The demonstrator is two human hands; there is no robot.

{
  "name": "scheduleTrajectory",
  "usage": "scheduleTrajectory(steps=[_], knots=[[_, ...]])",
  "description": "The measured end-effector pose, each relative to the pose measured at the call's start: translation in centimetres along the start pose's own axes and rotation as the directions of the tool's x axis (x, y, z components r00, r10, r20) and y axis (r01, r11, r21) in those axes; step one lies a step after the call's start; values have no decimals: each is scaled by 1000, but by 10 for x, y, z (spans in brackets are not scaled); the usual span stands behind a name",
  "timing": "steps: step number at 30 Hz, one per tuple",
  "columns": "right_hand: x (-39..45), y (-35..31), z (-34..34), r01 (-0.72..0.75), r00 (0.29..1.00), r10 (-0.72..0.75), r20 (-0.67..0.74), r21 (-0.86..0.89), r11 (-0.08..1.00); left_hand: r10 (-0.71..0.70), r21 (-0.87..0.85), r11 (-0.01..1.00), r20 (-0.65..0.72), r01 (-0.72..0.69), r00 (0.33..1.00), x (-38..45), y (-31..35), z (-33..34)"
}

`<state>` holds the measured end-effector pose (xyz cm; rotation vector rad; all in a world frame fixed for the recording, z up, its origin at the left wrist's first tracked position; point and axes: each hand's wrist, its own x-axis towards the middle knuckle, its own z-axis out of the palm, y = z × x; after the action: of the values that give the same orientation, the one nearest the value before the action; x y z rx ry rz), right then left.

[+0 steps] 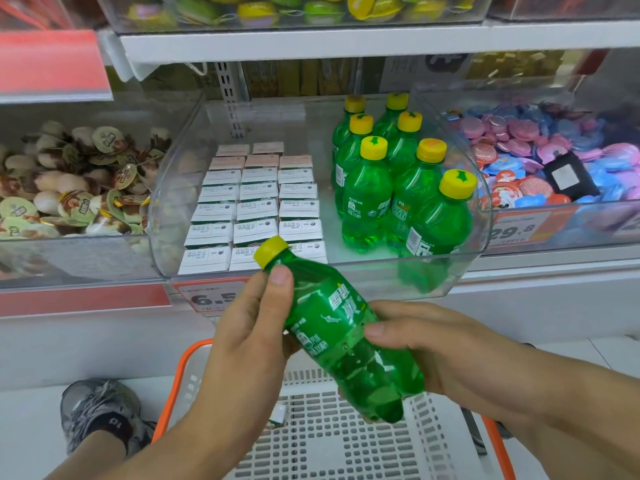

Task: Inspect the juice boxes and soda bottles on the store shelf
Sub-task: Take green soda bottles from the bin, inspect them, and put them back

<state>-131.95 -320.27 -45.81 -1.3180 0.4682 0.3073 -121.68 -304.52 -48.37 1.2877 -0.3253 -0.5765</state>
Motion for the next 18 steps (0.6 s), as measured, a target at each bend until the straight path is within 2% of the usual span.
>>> scheduleTrajectory(steps=[2, 4, 7, 9, 12, 15, 18], knots=[[-4, 0, 0, 75, 996, -75, 56, -6, 997, 18, 91, 996, -2, -18, 1000, -3, 2, 0], [-6, 1, -1, 118, 993, -118, 20, -31, 993, 35, 156, 987, 22, -38, 999, -6, 3, 0], [-6, 1, 0, 174, 983, -179, -31, -129, 976, 73, 226, 969, 135, -102, 988, -10, 7, 2], [-7, 2, 3, 198, 978, -204, -31, -138, 970, 113, 203, 968, 169, -147, 979, -11, 5, 1], [-8, 3, 5, 196, 976, -200, -80, -55, 979, 182, 146, 968, 164, -206, 970, -13, 5, 1], [-11, 4, 8, 151, 987, -141, -82, 125, 981, 225, 224, 938, 185, -264, 957, -12, 6, 0], [-13, 7, 10, 117, 992, -105, -74, 185, 976, 201, 317, 916, 169, -246, 965, -8, 7, -6]])
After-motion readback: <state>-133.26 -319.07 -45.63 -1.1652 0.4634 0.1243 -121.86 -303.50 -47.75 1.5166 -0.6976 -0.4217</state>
